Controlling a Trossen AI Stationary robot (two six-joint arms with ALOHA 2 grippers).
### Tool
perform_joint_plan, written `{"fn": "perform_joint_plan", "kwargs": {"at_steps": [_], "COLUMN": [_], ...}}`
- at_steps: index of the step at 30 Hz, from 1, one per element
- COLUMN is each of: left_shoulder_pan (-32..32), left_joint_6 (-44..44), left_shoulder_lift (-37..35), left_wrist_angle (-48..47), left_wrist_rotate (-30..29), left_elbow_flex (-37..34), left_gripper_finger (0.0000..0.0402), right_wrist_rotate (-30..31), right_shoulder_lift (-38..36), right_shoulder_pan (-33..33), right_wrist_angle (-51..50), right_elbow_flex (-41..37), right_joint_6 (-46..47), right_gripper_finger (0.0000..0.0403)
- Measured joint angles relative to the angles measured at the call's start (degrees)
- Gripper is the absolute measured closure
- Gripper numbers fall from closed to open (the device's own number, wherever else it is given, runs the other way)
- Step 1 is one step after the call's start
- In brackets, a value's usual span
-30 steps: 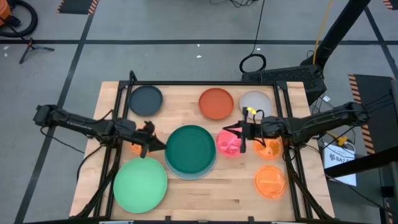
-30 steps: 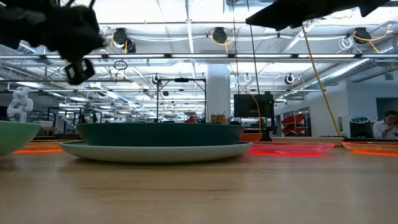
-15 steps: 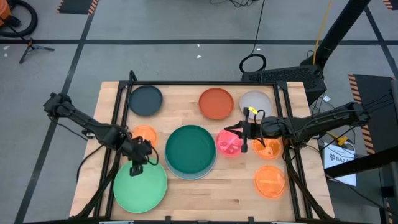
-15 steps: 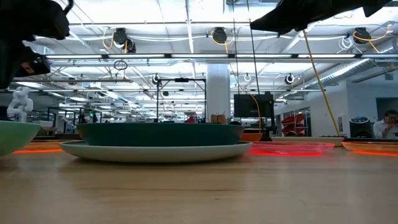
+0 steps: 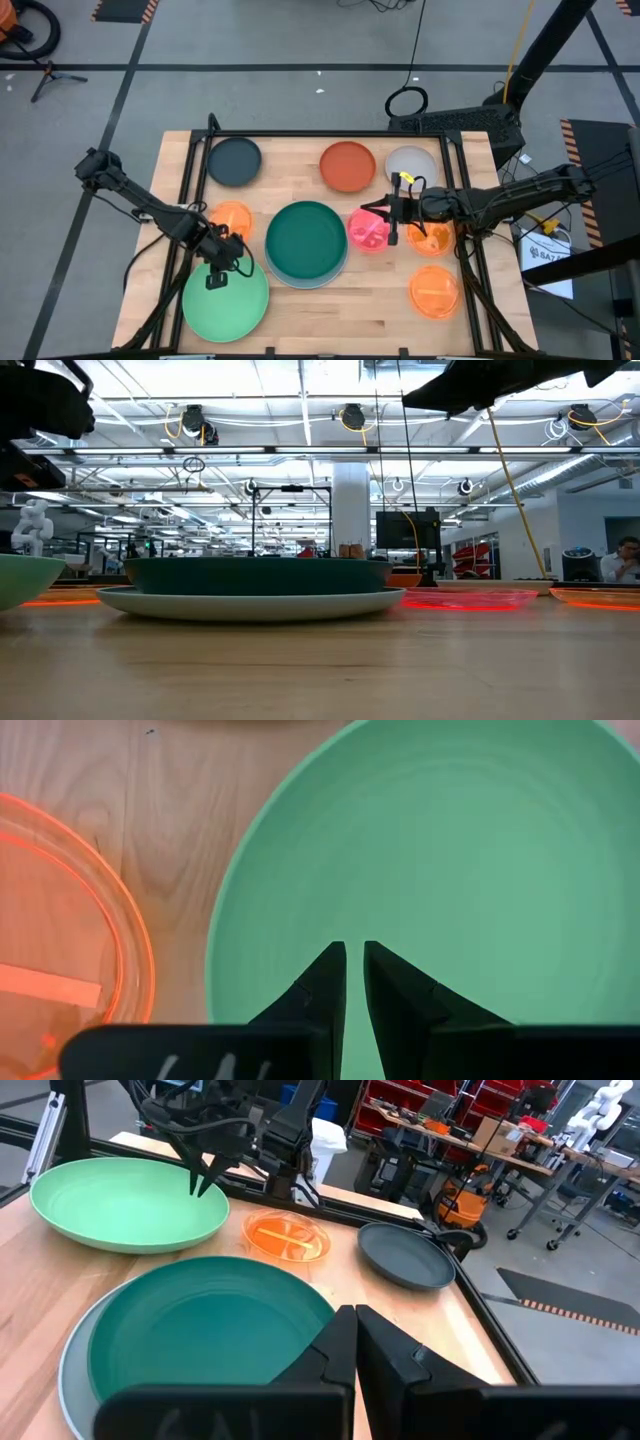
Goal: Stack plastic plates
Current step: Stack the light green plate on top of the green plate
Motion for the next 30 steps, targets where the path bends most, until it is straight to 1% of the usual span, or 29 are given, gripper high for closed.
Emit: {"fn": "perform_joint_plan", "kwargs": {"at_steps": [10, 13, 15, 17, 21, 24, 27, 30], "left_shoulder_pan": [0.03, 0.37, 0.78, 1.16, 1.22, 1.22, 1.25, 1.22], "left_joint_6": [0.93, 1.76, 4.46, 6.4, 10.18, 11.0, 9.46, 9.48], "left_shoulder_lift": [0.01, 0.01, 0.01, 0.01, 0.01, 0.01, 0.01, 0.01], "left_wrist_angle": [-0.33, -1.88, -2.92, -3.18, -3.18, -3.17, -2.9, -2.88], "left_wrist_rotate": [0.73, -2.25, -4.39, -4.92, -5.0, -7.75, -10.05, -10.05], "left_elbow_flex": [-0.02, -0.02, -0.02, -0.02, -0.02, -0.02, -0.02, -0.02], "left_gripper_finger": [0.0354, 0.0354, 0.0354, 0.0358, 0.0393, 0.0395, 0.0391, 0.0362], "right_wrist_rotate": [0.02, 0.02, 0.0, 0.02, 0.02, 0.04, 0.04, 0.04], "right_shoulder_lift": [0.0, 0.0, 0.0, 0.0, 0.02, 0.09, 0.13, 0.13], "right_shoulder_pan": [0.0, 0.0, 0.0, 0.0, 0.0, 0.0, 0.0, 0.0], "right_wrist_angle": [0.0, 0.0, 0.0, 0.0, 0.0, 0.02, 0.02, 0.02], "right_elbow_flex": [0.0, 0.0, 0.02, 0.02, 0.02, 0.02, 0.02, 0.02], "right_joint_6": [0.21, 0.2, 0.2, 0.2, 0.22, 0.64, 0.85, 0.83], "right_gripper_finger": [0.0401, 0.0401, 0.0401, 0.0401, 0.0401, 0.0401, 0.0401, 0.0401]}}
